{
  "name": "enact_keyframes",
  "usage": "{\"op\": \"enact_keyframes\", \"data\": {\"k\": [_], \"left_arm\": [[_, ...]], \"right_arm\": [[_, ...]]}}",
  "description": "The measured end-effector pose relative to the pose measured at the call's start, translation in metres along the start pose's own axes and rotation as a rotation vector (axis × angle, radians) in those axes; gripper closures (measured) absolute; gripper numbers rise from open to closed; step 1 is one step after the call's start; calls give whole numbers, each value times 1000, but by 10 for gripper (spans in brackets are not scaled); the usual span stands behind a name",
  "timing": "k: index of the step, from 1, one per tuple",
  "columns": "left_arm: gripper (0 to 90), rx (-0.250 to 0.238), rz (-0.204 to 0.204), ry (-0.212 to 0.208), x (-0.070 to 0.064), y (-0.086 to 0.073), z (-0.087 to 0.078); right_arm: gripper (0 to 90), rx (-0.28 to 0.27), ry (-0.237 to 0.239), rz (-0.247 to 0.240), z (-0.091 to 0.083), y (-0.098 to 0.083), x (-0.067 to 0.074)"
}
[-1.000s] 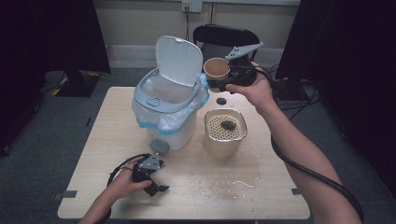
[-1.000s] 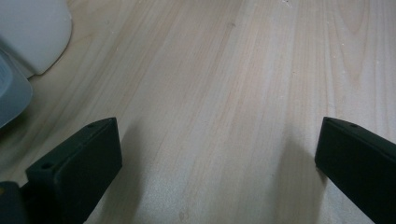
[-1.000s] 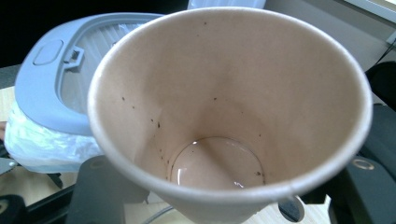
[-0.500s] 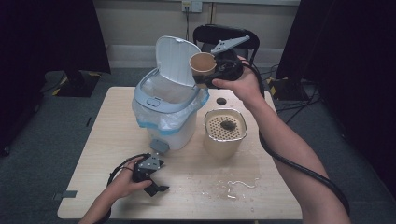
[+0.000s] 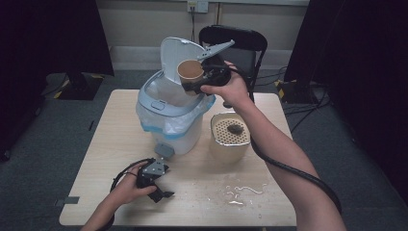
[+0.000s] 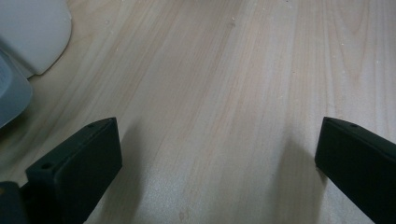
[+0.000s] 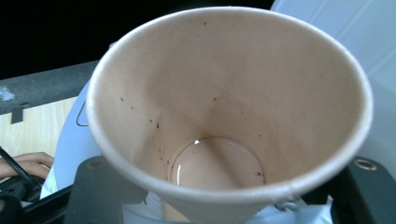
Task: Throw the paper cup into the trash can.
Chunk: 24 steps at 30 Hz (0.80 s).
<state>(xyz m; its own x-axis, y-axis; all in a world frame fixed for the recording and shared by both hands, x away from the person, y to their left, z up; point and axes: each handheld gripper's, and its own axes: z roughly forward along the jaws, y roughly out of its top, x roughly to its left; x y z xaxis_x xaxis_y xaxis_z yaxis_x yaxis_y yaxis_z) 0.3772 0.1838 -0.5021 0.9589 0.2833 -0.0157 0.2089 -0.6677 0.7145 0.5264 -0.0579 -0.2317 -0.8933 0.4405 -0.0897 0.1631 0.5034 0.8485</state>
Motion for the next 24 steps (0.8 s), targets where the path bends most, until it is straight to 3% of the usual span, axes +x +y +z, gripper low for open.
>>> {"op": "enact_keyframes", "data": {"k": [6, 11, 24], "left_arm": [[0, -1, 1, 0, 0, 0, 0], [0, -2, 0, -2, 0, 0, 0], [0, 0, 4, 3, 0, 0, 0]], "right_arm": [[216, 12, 11, 10, 12, -1, 3], [209, 12, 3, -8, 11, -4, 4], [227, 39, -37, 29, -16, -29, -13]]}}
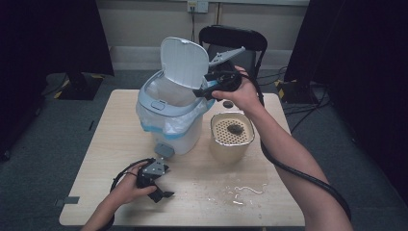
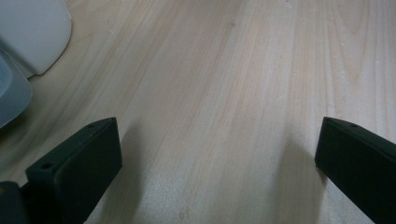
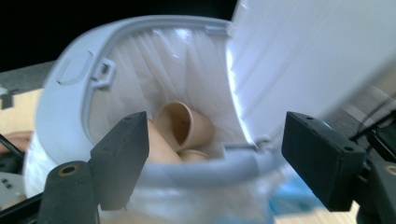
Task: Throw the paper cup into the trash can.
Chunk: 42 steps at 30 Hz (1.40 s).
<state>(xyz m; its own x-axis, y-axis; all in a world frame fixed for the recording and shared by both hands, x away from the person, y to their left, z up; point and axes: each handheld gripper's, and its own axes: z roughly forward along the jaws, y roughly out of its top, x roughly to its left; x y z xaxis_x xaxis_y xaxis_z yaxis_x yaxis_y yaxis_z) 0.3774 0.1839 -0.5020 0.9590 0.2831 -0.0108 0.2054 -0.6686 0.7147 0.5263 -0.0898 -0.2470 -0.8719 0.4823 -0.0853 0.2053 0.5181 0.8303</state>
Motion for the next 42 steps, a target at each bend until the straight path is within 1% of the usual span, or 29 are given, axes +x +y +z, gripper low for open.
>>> {"op": "enact_keyframes", "data": {"k": [3, 6, 8, 13, 18, 20, 21, 24, 27, 30, 32, 34, 35, 36, 42], "left_arm": [[0, 0, 0, 0, 0, 0, 0], [0, -2, 0, -2, 0, 0, 0], [0, -1, 3, -4, 0, 0, 0], [0, -1, 2, -4, 0, 0, 0], [0, 0, 3, -2, 0, 0, 0], [0, 0, 3, -2, 0, 0, 0], [0, 0, 3, -2, 0, 0, 0], [0, 0, 3, -2, 0, 0, 0], [0, -1, 3, -4, 0, 0, 0], [0, -1, 3, -4, 0, 0, 0], [0, -1, 3, -4, 0, 0, 0], [0, 0, 2, -3, 0, 0, 0], [0, -1, -2, -9, 0, 0, 0], [0, -1, -1, -9, 0, 0, 0], [0, 0, 2, -3, 0, 0, 0]], "right_arm": [[228, 12, -13, 11, -2, -5, -6], [225, 14, -32, 36, -2, -9, -12], [225, 11, -29, 52, 0, -10, -15], [229, 18, -42, 51, 11, -7, -20], [238, 1, -36, 42, 15, -2, -20], [242, -26, -16, 56, 15, 0, -18], [242, -30, -13, 53, 15, 1, -17], [228, -23, -20, 37, 15, 4, -14], [229, -14, -27, 32, 14, 5, -13], [239, -19, -13, 45, 12, 6, -13], [241, -19, -19, 35, 11, 8, -13], [243, -31, -26, 41, 8, 11, -13], [246, -35, -26, 44, 6, 13, -14], [248, -38, -32, 40, 5, 14, -14], [239, -44, -20, 37, 4, 17, -9]]}}
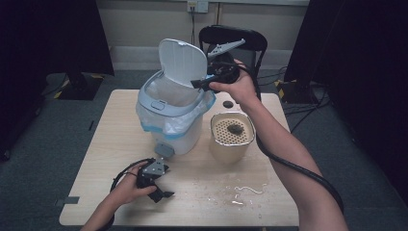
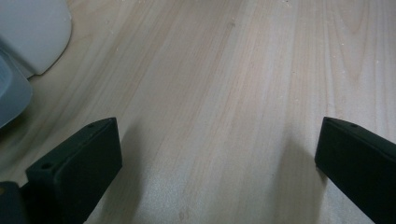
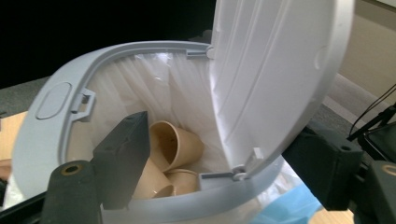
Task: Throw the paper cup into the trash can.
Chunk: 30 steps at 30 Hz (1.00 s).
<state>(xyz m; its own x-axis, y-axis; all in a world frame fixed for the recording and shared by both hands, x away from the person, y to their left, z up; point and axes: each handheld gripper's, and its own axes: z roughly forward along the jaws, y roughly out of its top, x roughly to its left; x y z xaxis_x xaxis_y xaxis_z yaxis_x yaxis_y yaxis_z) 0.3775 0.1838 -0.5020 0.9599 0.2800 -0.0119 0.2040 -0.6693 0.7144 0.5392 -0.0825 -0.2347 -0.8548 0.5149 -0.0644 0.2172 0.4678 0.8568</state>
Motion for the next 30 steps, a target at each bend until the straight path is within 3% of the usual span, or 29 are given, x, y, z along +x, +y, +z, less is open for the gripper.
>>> {"op": "enact_keyframes", "data": {"k": [3, 13, 30], "left_arm": [[0, -2, 0, -2, 0, 0, 0], [0, -3, 1, -2, 0, 0, 0], [0, -4, -1, 1, 0, 0, 0]], "right_arm": [[229, -19, 19, 20, -1, -1, 4], [212, -18, 22, -37, -4, 4, 16], [205, 2, 115, -61, 7, -2, 34]]}}
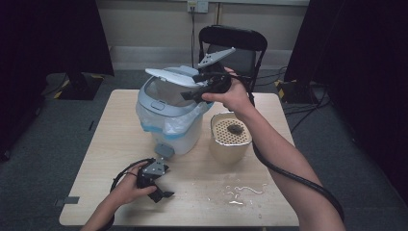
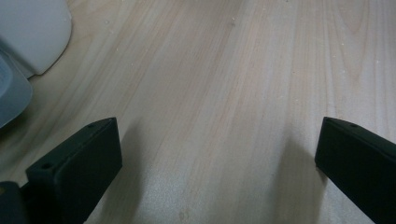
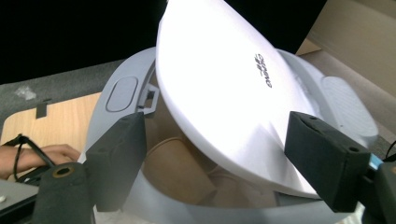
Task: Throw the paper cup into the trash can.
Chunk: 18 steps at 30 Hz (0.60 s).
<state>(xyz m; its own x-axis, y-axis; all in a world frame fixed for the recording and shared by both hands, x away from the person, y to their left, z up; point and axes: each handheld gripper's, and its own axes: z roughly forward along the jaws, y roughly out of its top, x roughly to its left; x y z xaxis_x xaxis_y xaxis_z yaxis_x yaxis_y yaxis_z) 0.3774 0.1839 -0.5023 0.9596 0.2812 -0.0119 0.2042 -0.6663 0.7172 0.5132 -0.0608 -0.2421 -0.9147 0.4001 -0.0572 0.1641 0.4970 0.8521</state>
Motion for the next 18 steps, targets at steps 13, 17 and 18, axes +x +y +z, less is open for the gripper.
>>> {"op": "enact_keyframes", "data": {"k": [13, 17, 18], "left_arm": [[0, 1, 0, 2, 0, 0, 0], [0, 0, -1, 1, 0, 0, 0], [0, 0, -2, 1, 0, 0, 0]], "right_arm": [[194, 4, 42, -11, 5, 1, 10], [195, 10, 58, -11, 6, -1, 12], [195, 9, 61, -10, 6, -1, 12]]}}
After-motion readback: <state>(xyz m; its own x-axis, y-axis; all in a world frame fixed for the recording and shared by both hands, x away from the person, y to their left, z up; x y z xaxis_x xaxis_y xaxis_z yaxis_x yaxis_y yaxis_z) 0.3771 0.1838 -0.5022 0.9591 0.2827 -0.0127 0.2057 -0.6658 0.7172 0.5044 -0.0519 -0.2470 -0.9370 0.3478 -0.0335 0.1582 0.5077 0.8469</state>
